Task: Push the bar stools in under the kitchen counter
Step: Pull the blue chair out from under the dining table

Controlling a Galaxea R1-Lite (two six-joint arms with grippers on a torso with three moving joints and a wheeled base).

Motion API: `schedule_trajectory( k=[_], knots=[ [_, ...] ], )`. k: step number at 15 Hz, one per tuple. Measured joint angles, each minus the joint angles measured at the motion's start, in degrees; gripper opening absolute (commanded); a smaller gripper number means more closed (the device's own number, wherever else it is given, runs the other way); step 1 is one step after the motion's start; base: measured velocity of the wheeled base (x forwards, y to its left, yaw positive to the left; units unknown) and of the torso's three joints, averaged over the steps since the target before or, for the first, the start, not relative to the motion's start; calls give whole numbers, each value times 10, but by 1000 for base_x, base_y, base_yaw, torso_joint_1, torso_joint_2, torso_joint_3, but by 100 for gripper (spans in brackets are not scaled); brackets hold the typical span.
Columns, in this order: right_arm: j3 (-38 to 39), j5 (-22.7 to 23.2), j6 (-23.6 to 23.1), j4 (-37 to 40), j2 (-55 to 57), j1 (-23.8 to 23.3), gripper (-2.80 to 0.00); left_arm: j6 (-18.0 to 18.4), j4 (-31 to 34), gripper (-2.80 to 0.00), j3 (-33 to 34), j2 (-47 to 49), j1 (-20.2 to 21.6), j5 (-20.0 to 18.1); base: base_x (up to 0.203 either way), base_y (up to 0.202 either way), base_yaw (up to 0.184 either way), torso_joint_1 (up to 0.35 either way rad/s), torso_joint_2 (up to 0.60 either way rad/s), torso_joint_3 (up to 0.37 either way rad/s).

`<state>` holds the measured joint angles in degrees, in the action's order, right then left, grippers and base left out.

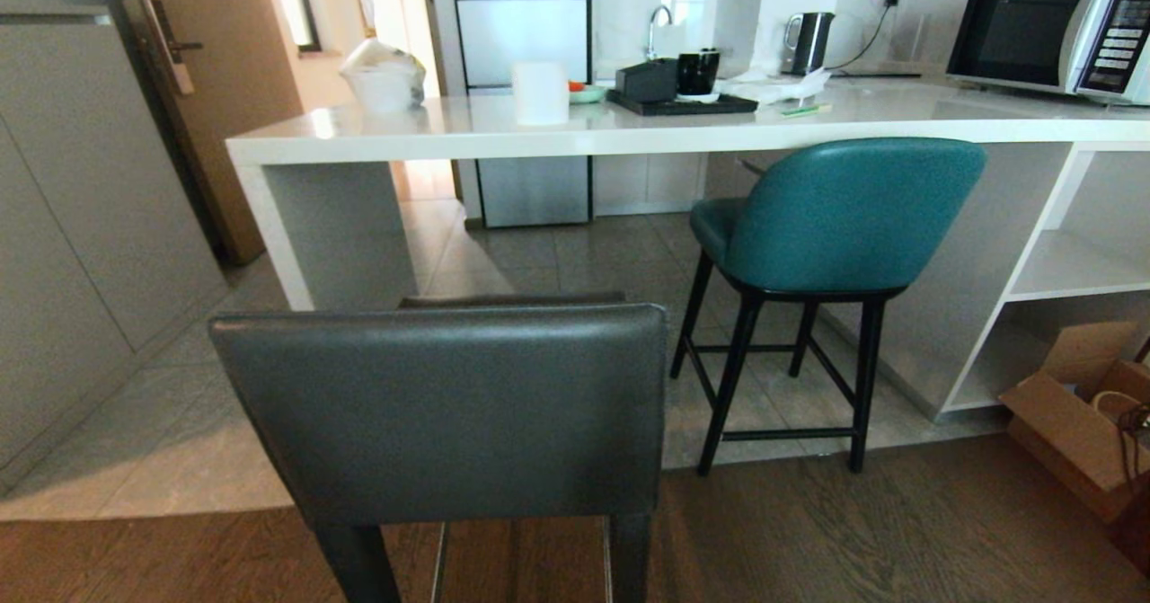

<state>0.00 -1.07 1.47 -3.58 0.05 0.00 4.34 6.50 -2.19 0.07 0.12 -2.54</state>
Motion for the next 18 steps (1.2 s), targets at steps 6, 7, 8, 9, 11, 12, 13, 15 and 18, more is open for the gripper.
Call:
schedule_trajectory(
  k=[6, 7, 8, 9, 11, 12, 13, 15, 18],
  knots=[
    [0, 0, 0, 0, 0, 0, -280, -11, 0, -280, 0, 0, 0, 1, 0, -196, 3, 2, 3, 4],
    [0, -1, 0, 0, 0, 0, -280, -10, 0, -280, 0, 0, 0, 1, 0, -196, 2, 2, 2, 2],
    [0, -1, 0, 0, 0, 0, -280, -10, 0, -280, 0, 0, 0, 1, 0, -193, 4, 2, 2, -2],
    [0, -1, 2, 0, 0, 0, -280, -10, 0, -280, 0, 0, 0, 1, 0, -195, 1, 2, -1, 6],
    [0, 0, 4, -1, 0, 0, -280, -10, 0, -280, 0, 0, 0, 1, 0, -194, 2, 0, 4, 6],
    [0, 0, 4, 0, 0, 0, -280, -10, 0, -280, 0, 0, 0, 1, 0, -197, 2, 3, 5, -3],
    [0, -1, 4, -1, 0, 0, -280, -10, 0, -280, 0, 0, 0, 1, 0, -195, 0, 2, 1, 2],
    [0, -1, 4, 0, 0, 0, -280, -10, 0, -280, 0, 0, 0, 1, 0, -197, 3, 1, 1, 1],
    [0, -1, 4, 0, 0, 0, -280, -10, 0, -280, 0, 0, 0, 1, 0, -196, 2, 2, -1, 3]
  ],
)
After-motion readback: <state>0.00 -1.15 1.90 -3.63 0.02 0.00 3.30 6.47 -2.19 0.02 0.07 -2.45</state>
